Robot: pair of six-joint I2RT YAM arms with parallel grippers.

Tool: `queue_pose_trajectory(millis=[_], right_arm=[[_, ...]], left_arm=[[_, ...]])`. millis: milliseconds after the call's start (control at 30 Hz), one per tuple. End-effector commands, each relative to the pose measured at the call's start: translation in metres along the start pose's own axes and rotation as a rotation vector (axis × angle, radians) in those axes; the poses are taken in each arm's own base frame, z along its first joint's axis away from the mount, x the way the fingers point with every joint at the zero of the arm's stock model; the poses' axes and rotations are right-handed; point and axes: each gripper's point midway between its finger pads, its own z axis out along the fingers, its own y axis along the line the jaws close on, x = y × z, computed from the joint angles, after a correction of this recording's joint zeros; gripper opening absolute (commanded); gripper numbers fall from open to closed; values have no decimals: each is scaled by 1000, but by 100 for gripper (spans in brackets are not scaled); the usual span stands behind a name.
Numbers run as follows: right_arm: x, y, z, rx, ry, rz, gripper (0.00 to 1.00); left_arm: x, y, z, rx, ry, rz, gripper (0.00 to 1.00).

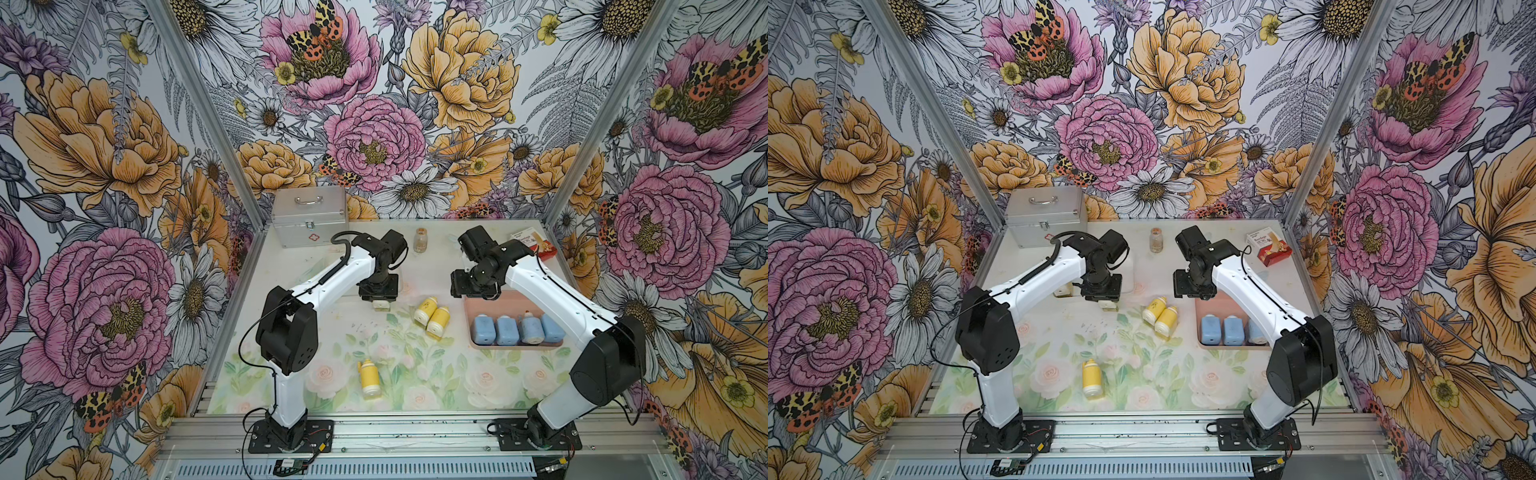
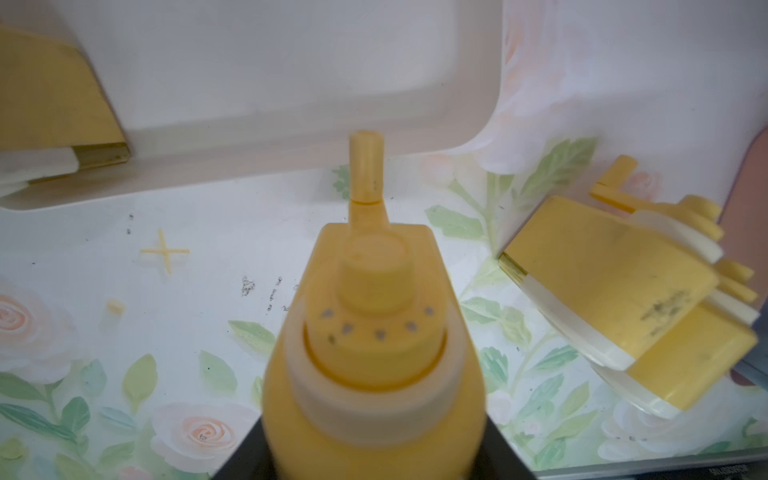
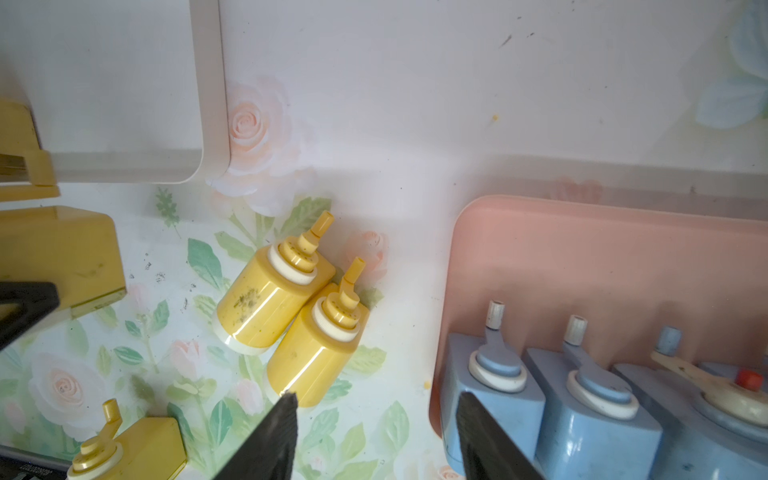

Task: Place the pencil sharpeners by color into the storage box
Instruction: Pick up the pencil sharpener from the center of the board, then place the pencil sharpener in the storage box.

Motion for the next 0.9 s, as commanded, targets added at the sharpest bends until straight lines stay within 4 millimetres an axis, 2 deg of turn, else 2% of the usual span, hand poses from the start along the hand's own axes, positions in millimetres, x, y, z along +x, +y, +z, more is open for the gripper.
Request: queue_pose_trajectory(millis=[0,133,400,633,867], right_arm=[[-8,3,-6,-19,-33,-13,63],[-8,3,-6,-17,-33,-13,63],[-6,2,-4,-16,-26,-8,63],[-5,3,-2,-15,-20,-2,63],[-5,4,0,-16,-17,-2,63]], left_arm=[[-18,18,-26,19,-58,-60,49],[-36,37,-29,12,-72,-98,49],[-64,68,-12,-1,-43,-138,49],[-76,83,6,-33,-7,-130,49],[-78,92,25,-72,29,-138,49]])
